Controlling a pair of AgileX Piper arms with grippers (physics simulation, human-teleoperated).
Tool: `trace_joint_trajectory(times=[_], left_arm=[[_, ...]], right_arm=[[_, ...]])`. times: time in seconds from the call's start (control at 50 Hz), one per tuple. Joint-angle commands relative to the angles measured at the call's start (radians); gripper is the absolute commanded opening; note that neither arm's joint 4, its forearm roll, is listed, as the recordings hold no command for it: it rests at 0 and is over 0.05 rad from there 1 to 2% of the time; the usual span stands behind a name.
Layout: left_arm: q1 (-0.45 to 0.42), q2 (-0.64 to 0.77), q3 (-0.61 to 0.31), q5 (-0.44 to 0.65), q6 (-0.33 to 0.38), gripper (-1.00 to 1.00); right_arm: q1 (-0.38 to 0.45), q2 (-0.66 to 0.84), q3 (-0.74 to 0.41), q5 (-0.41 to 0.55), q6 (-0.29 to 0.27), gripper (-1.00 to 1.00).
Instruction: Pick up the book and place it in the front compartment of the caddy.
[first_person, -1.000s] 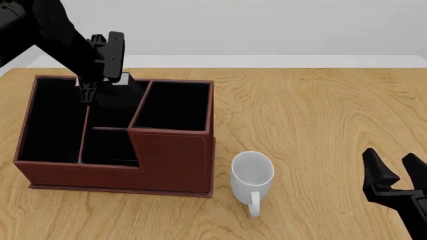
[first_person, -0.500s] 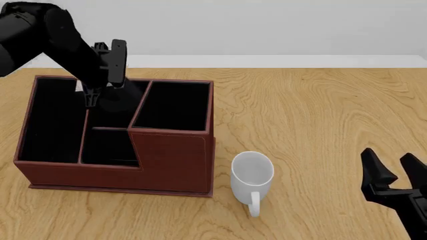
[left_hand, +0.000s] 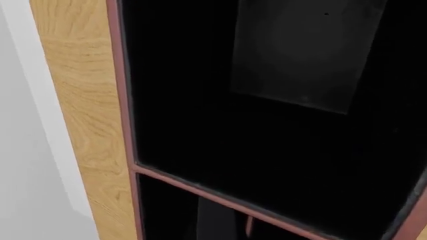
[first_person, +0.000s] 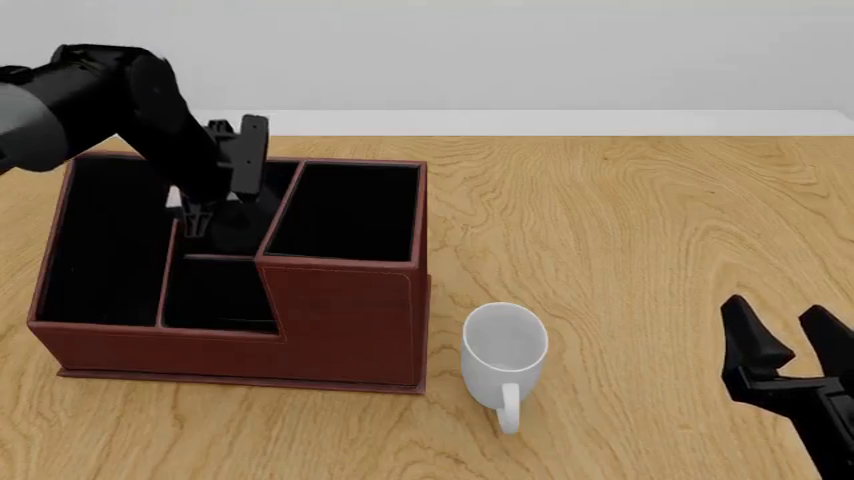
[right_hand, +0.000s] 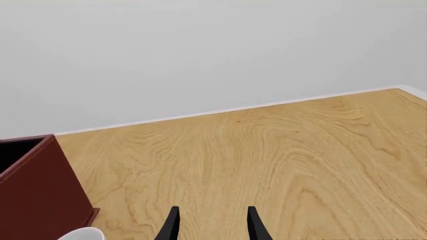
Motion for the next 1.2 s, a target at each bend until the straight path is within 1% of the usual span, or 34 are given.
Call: trace_joint_trajectory(times=[0.02, 0.46, 0.7, 0.78, 0.82, 1.0, 1.02, 1.14, 1.18, 1.2], left_arm=[[-0.004, 0.016, 0.006, -0.029, 0.019, -1.00], [-0.022, 0.075, 0.017, -0.068, 0.002, -1.00], [-0.030, 0.090, 0.022, -0.078, -0.006, -1.00], [-0.039, 0.109, 0.007, -0.085, -0.019, -1.00], [-0.033, 0.111, 0.021, -0.096, -0.014, -1.00], [-0.036, 0.125, 0.024, -0.107, -0.022, -1.00], [-0.043, 0.131, 0.014, -0.101, -0.032, -1.00], [-0.027, 0.135, 0.019, -0.124, -0.022, -1.00], [-0.008, 0.136, 0.021, -0.145, -0.009, -1.00], [-0.019, 0.138, 0.010, -0.129, -0.020, -1.00]], right_arm=[[-0.007, 0.007, 0.006, -0.010, 0.001, 1.00], [-0.014, 0.050, 0.012, -0.048, 0.005, 1.00], [-0.017, 0.056, 0.012, -0.053, 0.005, 1.00], [-0.017, 0.053, 0.012, -0.051, 0.004, 1.00], [-0.018, 0.058, 0.012, -0.054, 0.005, 1.00], [-0.020, 0.059, 0.012, -0.054, 0.002, 1.00], [-0.020, 0.060, 0.012, -0.055, 0.003, 1.00], [-0.018, 0.065, 0.012, -0.059, 0.002, 1.00], [-0.017, 0.063, 0.012, -0.057, 0.003, 1.00], [-0.018, 0.062, 0.012, -0.057, 0.002, 1.00]])
